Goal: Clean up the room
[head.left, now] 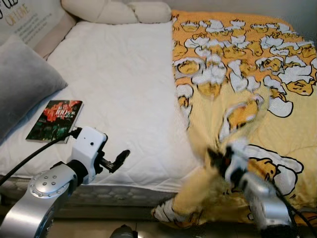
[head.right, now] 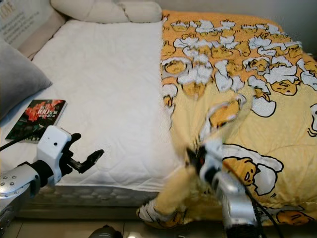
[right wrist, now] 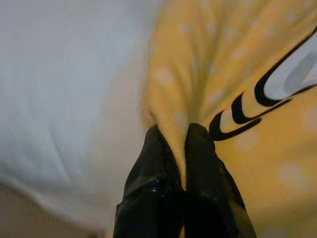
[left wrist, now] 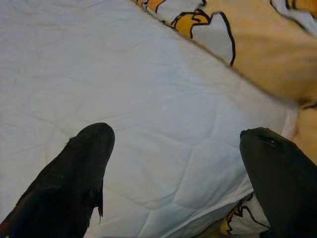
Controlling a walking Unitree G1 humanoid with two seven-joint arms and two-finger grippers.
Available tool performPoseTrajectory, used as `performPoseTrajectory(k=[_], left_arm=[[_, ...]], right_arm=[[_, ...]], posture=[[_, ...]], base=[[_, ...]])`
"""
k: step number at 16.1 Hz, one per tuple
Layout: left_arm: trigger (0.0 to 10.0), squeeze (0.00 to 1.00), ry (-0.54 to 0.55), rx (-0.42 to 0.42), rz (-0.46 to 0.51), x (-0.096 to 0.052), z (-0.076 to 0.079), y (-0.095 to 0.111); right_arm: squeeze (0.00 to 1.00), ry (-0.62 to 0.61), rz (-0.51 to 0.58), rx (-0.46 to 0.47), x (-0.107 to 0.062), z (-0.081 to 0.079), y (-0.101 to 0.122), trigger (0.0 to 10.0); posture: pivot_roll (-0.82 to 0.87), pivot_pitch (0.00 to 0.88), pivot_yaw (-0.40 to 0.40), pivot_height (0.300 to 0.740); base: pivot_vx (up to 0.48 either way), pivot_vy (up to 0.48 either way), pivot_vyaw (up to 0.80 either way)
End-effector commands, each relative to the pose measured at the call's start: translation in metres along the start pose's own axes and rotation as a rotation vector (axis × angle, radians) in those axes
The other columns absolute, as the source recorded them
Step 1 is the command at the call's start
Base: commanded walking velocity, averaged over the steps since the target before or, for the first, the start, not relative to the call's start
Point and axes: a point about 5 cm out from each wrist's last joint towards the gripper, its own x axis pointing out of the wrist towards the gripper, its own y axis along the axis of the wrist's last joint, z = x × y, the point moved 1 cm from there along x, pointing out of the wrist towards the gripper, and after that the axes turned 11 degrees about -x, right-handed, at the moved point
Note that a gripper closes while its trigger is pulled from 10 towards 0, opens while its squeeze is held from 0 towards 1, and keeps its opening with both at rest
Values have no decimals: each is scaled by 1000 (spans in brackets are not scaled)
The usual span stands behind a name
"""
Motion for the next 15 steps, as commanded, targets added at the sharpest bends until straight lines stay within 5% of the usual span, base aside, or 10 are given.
performPoseTrajectory(k=[1,3,5,6,7,8,13,15], left_arm=[[10000,0,-2,22,6,-1,3,1],[10000,0,3,21,6,-2,2,0],[10000,0,10,24,3,-2,1,0],[10000,0,12,27,3,-2,0,0],[10000,0,17,30,3,-2,-1,0],[10000,0,19,31,2,-2,-1,0],[10000,0,27,33,1,-2,-3,0],[10000,0,30,32,5,0,-4,0]], right_arm=[[0,6,-148,6,-1,-8,-26,0],[0,-35,-170,33,-1,-5,-27,0],[0,-15,-165,19,4,-9,-23,10000],[0,-9,-156,15,5,-11,-20,10000],[784,2,-95,31,8,-15,-11,10000],[1000,0,-42,64,10,-17,-2,10000],[1000,82,203,102,3,-26,33,10000],[1000,30,325,114,-7,-17,49,10000]], posture=[[186,0,7,740],[188,0,4,740],[188,0,4,740],[189,0,3,740],[191,0,4,740],[190,0,4,740],[186,0,4,740],[178,0,3,740]], base=[[0,0,0],[0,0,0],[0,0,0],[0,0,0],[0,0,0],[0,0,0],[0,0,0],[0,0,0]])
